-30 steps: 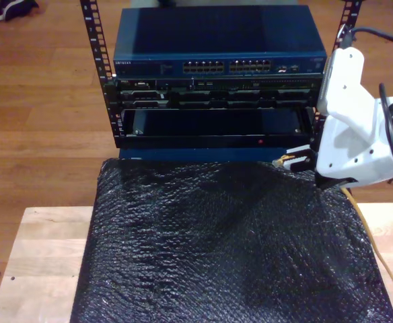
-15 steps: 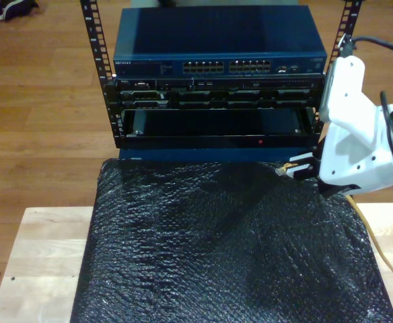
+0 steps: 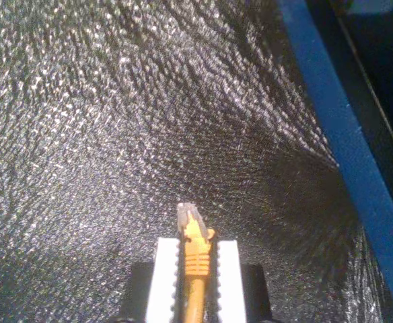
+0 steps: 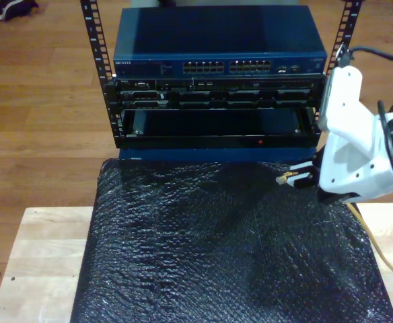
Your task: Grab the cable and plug it in
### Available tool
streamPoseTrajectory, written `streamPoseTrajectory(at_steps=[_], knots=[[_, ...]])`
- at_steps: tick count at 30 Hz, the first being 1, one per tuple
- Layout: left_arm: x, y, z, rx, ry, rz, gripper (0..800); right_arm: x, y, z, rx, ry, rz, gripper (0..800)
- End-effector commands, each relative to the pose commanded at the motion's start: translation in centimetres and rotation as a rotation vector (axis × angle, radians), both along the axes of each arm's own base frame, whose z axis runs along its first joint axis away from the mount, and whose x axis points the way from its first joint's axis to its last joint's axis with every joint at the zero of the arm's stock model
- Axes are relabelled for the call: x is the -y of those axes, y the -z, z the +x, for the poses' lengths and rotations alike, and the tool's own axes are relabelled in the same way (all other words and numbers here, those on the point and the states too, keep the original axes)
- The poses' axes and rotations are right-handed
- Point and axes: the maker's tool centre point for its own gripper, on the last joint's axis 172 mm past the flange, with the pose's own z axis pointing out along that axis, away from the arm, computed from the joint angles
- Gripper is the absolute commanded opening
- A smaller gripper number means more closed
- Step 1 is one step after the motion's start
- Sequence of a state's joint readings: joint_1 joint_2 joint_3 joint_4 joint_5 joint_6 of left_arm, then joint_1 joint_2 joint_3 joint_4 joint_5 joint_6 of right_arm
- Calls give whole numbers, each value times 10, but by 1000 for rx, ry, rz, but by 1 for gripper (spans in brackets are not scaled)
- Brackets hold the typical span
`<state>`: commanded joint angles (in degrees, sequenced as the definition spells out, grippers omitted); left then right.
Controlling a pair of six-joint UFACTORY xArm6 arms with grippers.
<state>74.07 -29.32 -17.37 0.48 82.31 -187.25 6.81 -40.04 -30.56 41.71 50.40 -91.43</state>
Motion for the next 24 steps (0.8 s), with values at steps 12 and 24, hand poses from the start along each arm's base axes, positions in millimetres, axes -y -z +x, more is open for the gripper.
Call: streamPoseTrajectory(at_steps=[12, 24], knots=[[-5, 48, -10, 87, 6, 92, 799, 0, 5, -2, -9, 0, -1, 1], [-4, 65, -10, 95, 1, 125, 799, 1, 5, -1, -8, 0, -4, 1]])
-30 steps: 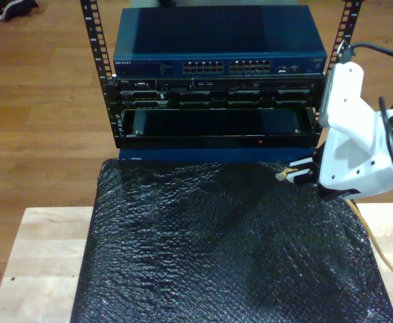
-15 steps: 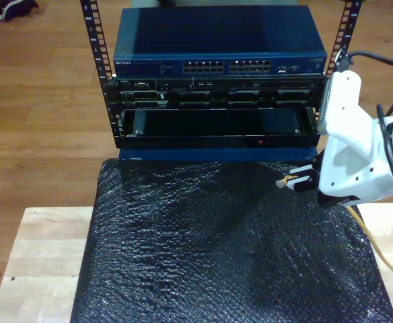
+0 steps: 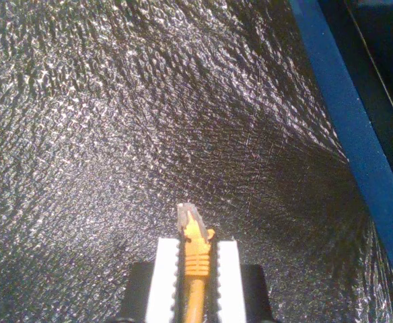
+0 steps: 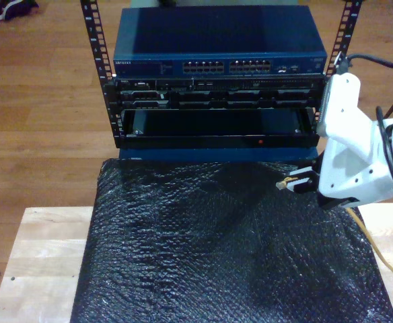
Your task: Grab the cable and plug it in
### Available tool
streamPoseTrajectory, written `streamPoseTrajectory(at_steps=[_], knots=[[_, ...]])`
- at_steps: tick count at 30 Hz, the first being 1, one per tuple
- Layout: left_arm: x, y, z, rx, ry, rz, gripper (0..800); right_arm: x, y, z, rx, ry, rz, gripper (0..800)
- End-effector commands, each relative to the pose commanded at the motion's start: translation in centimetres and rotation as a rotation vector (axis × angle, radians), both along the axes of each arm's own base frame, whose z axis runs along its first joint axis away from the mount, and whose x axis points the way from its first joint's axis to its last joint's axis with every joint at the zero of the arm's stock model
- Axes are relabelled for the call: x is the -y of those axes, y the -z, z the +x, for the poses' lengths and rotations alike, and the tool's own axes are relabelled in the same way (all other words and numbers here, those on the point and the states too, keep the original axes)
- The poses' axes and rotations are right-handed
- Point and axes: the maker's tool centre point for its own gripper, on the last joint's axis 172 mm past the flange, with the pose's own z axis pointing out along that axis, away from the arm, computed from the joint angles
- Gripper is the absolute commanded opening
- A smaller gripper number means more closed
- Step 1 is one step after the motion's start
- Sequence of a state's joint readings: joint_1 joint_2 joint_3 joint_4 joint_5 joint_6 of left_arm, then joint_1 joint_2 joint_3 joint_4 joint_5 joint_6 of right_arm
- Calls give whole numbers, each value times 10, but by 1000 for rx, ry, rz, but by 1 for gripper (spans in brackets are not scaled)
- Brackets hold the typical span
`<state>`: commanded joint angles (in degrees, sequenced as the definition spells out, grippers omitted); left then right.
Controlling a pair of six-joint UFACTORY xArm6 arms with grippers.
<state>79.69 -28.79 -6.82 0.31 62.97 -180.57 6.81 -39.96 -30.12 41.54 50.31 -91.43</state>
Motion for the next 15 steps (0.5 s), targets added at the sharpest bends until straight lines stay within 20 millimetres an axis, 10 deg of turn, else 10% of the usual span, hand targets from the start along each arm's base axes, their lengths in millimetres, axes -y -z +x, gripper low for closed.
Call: streamPoseTrajectory(at_steps=[15], knots=[[1, 1, 0, 0, 1, -5, 800, 9, -25, 28, 101, 12, -46, 0]])
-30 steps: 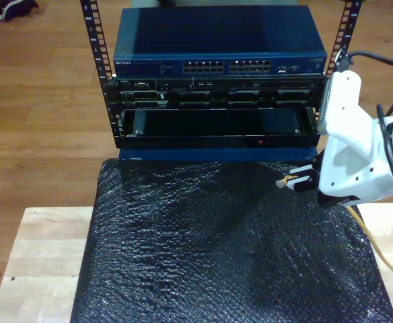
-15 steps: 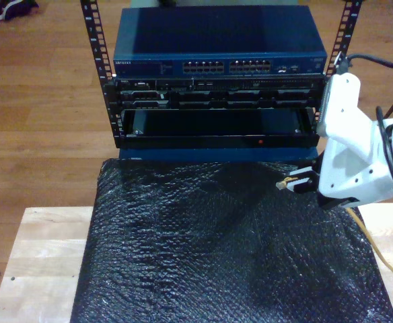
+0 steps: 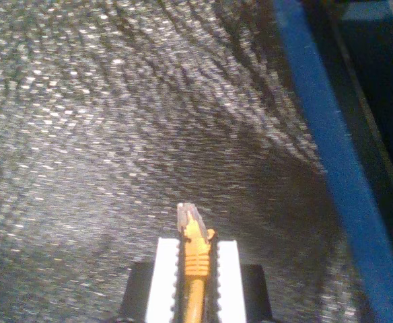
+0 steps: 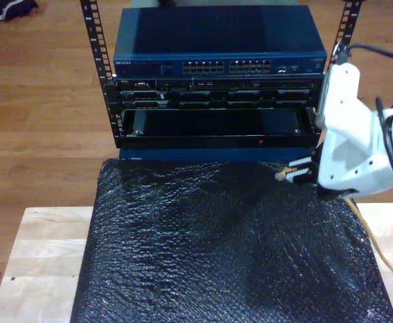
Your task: Grab the cable and plug it in
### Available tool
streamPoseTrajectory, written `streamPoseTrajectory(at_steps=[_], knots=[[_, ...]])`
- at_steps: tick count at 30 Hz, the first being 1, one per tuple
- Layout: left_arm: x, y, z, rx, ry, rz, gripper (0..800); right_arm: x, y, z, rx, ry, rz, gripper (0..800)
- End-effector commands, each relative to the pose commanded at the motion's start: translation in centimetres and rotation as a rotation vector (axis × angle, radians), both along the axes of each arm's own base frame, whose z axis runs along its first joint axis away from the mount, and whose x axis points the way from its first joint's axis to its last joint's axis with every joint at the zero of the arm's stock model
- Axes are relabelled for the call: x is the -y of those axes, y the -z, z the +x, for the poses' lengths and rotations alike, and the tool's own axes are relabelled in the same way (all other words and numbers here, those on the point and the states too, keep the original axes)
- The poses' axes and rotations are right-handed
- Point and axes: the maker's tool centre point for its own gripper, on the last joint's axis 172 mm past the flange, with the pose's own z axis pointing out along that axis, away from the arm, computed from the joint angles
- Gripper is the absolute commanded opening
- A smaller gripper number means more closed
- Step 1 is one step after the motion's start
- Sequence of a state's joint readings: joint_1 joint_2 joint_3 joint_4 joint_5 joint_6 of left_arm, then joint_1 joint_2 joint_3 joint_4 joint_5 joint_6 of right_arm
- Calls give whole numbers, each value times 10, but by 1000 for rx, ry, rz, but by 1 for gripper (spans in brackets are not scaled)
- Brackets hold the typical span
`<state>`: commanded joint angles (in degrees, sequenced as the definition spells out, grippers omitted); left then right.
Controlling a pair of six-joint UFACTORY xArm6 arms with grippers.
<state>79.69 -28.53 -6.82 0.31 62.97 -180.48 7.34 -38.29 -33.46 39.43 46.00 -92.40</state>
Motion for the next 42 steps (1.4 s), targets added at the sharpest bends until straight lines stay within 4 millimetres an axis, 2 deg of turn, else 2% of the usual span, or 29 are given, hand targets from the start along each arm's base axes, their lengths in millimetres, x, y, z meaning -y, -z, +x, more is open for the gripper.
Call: streamPoseTrajectory(at_steps=[6, 11, 13, 18, 20, 22, 30, 34, 40, 42], knots=[[0, 0, 0, 0, 0, -2, 800, 10, -8, 15, 62, 36, -25, 0], [0, 0, 0, 0, 0, -2, 800, 18, -9, 24, 100, 43, -72, 0], [0, 0, 0, 0, 0, -2, 800, 14, -5, 30, 117, 34, -97, 0], [0, 0, 0, 0, 0, -2, 800, -18, 17, 38, 166, -44, -175, 0], [0, 0, 0, 0, 0, -2, 800, -19, 35, 43, 181, -51, -218, 0], [0, 0, 0, 0, 0, -2, 800, -16, 43, 55, 209, -38, -248, 0], [0, 0, 0, 0, 0, -2, 800, -24, 32, 90, 265, -37, -276, 0], [0, 0, 0, 0, 0, -2, 800, -24, 14, 107, 323, -48, -311, 0], [0, 0, 0, 0, 0, 0, 800, -8, -4, 131, 436, -39, -390, 0], [0, 0, 0, 0, 0, -2, 800, 0, 3, 135, 435, -32, -409, 0]])
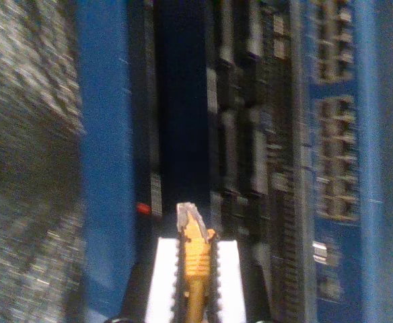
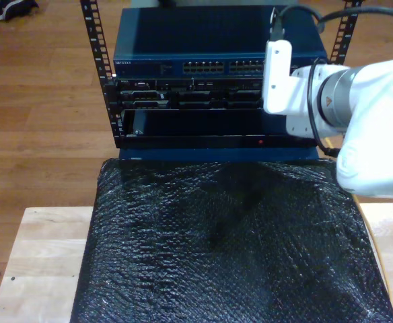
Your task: Grab the cable and plug it in
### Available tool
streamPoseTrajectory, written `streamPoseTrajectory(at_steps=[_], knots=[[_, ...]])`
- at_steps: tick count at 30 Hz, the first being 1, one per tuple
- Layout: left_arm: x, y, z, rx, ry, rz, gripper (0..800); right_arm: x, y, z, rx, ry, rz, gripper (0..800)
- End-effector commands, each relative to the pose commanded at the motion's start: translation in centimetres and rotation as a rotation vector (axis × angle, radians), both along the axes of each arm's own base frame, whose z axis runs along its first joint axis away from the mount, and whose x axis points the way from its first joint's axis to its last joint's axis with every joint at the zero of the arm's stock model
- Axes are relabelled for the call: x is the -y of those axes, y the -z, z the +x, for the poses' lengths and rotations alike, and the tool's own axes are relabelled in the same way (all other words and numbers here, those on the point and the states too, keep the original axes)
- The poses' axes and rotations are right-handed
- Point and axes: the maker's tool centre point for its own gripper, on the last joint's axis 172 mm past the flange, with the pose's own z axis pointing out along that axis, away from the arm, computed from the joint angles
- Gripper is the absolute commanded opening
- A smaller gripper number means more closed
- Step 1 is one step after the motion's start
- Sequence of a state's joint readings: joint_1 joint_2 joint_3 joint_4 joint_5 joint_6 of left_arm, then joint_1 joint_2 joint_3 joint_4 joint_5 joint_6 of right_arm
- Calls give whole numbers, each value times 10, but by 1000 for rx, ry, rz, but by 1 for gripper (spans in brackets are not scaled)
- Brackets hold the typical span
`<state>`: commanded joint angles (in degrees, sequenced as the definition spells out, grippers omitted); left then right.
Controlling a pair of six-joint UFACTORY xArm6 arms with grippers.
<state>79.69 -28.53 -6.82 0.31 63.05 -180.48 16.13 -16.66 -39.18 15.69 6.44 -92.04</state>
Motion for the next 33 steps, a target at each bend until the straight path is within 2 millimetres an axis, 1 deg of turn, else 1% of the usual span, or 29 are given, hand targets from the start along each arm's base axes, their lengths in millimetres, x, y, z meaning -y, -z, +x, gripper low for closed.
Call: streamPoseTrajectory(at_steps=[3, 6, 10, 12, 17, 24, 28, 29, 31, 33], knots=[[0, 0, 0, 0, 0, 0, 800, 5, 6, 5, 8, 10, -9, 0], [0, 0, 0, 0, 0, 0, 800, 13, 4, 8, 35, 25, -15, 0], [0, 0, 0, 0, 0, 2, 800, 15, 10, 13, 51, 24, -31, 0], [0, 0, 0, 0, 0, 0, 800, 14, 9, 15, 54, 24, -31, 0], [0, 0, 0, 0, 0, 2, 800, 14, 5, 15, 70, 27, -28, 0], [0, 0, 0, 0, 0, 0, 800, 15, -15, 22, 141, 35, -23, 0], [0, 0, 0, 0, 0, 0, 800, 10, -14, 20, 149, 14, -40, 0], [0, 0, 0, 0, 0, 2, 800, 8, -17, 20, 161, 5, -48, 0], [0, 0, 0, 0, 0, 0, 800, 0, -21, 19, 192, -22, -68, 0], [0, 0, 0, 0, 0, 2, 800, -5, -20, 17, 225, -45, -91, 0]])
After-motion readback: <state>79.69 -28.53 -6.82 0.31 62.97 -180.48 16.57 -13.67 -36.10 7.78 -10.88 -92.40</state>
